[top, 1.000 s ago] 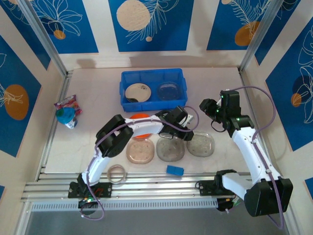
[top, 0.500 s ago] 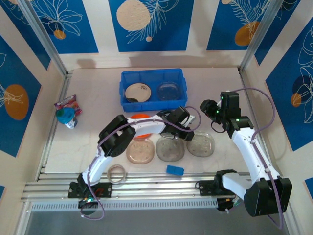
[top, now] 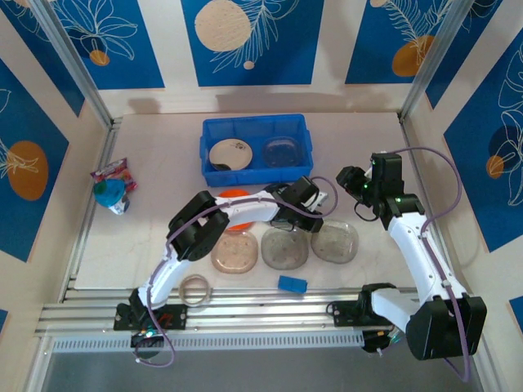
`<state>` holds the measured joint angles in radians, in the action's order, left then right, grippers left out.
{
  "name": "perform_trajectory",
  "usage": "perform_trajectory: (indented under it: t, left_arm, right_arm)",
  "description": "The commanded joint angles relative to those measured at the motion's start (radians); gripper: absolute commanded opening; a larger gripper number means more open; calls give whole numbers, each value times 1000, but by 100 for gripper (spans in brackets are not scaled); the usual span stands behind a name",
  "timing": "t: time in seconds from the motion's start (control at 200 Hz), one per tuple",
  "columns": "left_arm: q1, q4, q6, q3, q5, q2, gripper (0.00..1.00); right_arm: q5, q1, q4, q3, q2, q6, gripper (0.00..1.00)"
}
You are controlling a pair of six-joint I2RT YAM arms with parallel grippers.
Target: Place the plates into the plastic bin on the countertop
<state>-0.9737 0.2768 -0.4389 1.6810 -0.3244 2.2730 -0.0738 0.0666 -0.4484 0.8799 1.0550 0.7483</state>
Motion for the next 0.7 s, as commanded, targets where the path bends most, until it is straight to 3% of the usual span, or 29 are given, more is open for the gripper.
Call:
perform_trajectory:
  t: [0.0, 0.085, 0.405, 0.6, 0.695]
  left_arm:
    - [-7, -3, -2, 36, -37, 8, 9]
    - [0, -19, -16, 50, -78, 5, 0]
    - [29, -51, -58, 42, -212, -107, 0]
    - [60, 17, -25, -31, -174, -254, 0]
    - [100, 81, -4, -67, -124, -323, 0]
  right_arm:
    - [18, -5, 3, 42, 13, -22, 47]
    - [16, -7, -6, 62, 23, -29, 46]
    - [-11, -49, -37, 140, -1, -65, 46]
    - [-12, -60, -55, 206, 3, -101, 48]
    - [11, -61, -38, 218, 3, -107, 56]
